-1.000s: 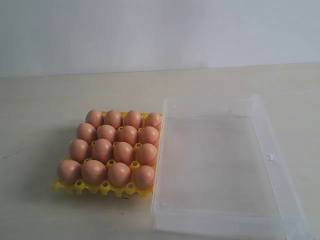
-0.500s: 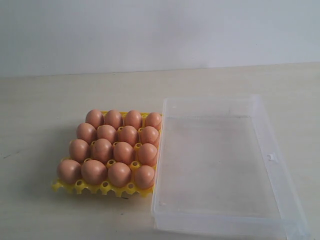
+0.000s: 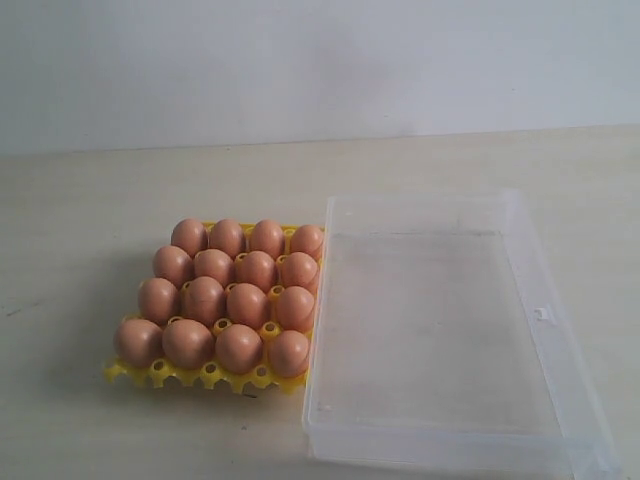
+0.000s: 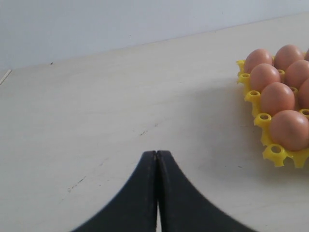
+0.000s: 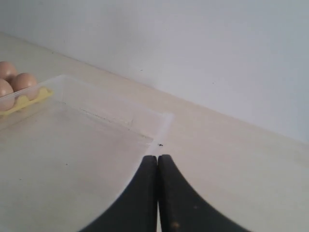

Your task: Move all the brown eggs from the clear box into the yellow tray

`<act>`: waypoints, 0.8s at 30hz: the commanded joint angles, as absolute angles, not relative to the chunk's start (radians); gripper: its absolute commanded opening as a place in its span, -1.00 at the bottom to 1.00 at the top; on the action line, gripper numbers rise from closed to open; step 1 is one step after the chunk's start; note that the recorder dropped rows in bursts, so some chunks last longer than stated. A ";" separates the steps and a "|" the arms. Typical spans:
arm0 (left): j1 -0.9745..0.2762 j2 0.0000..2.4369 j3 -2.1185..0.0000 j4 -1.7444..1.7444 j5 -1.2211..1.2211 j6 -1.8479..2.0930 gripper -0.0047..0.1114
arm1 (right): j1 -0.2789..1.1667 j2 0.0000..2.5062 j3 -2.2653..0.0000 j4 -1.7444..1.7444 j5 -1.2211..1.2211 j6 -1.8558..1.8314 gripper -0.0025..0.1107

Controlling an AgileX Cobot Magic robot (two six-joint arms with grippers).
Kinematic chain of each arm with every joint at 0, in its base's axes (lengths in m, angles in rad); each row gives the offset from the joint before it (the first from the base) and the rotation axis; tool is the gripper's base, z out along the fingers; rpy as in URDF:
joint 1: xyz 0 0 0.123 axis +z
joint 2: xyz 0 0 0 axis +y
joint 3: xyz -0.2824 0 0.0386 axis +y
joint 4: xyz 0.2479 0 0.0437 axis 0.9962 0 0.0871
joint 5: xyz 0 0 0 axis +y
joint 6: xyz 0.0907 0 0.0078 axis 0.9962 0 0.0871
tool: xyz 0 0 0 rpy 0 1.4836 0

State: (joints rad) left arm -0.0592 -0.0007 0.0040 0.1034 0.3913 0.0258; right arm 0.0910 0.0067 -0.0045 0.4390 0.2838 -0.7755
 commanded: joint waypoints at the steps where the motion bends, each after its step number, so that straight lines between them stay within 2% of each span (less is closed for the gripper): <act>1: -0.057 0.000 0.000 0.103 0.380 0.023 -0.92 | 0.085 0.000 0.000 0.426 0.282 -0.749 -0.96; 7: -0.057 0.000 0.000 0.103 0.380 0.023 -0.92 | 0.085 0.000 0.000 0.426 0.299 -0.598 -0.96; 16: -0.057 0.000 0.000 0.103 0.380 0.023 -0.92 | 0.085 0.000 0.000 0.340 0.297 -0.683 -0.96; 24: -0.057 0.000 0.000 0.103 0.380 0.023 -0.92 | 0.085 0.000 0.000 0.340 0.291 -0.127 -0.96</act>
